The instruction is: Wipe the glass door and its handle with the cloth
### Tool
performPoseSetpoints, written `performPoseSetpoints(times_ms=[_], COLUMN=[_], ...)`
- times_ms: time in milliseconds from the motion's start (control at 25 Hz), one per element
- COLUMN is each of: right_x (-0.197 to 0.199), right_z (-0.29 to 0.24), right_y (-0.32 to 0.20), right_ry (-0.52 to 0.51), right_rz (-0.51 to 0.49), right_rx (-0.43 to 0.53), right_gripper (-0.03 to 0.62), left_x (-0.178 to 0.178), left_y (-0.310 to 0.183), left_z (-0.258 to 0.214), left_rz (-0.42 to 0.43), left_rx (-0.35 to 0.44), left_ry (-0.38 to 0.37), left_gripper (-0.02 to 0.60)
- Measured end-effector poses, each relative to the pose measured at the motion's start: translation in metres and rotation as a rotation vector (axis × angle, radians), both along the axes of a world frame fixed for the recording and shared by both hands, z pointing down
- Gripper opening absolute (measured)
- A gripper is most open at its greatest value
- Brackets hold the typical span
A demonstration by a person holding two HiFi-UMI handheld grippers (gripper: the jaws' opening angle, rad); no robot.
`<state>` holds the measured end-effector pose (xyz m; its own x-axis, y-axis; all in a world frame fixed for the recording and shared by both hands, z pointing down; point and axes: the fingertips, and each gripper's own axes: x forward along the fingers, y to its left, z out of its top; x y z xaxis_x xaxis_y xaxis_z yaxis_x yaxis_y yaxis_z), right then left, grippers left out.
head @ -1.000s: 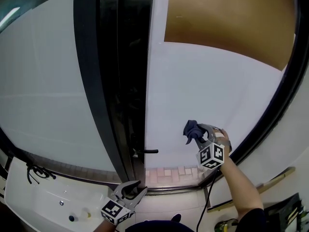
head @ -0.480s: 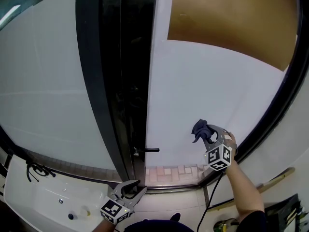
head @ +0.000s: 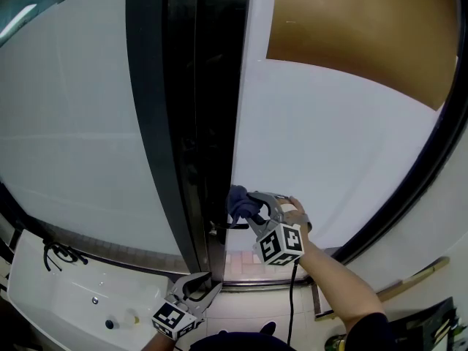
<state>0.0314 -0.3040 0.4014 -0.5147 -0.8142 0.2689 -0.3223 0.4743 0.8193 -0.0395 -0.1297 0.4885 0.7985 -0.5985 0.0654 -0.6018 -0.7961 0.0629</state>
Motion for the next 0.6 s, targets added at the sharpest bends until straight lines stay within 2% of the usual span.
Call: performPoseSetpoints(times_ms=[160, 280, 480, 600], right_x=[-0.05, -0.071, -0.08, -0.077], right_z=[0.01, 0.024, 0.048, 0.057], right_y=[-0.001, -0.007, -0.017, -0.017], right_ry=[0.006, 0.001, -0.055, 0.002], right_rz=[-0.07, -0.08, -0.065, -0.064], right_rx=[-0.029, -0.069, -0.184, -0.181], right_gripper=[0.146, 0.146, 0.146, 0.146], left_x=[-0.012, -0.018, -0.027, -0.029], left_y=[0.0, 0.001, 0.001, -0.001], left_z=[0.002, 0.003, 0.008, 0.006], left_rz=[-0.033, -0.051, -0.069, -0.074], left_rx=[-0.01, -0.016, -0.026, -0.026], left_ry=[0.006, 0.009, -0.002, 0.0], left_gripper=[0.118, 0.119, 0.119, 0.119])
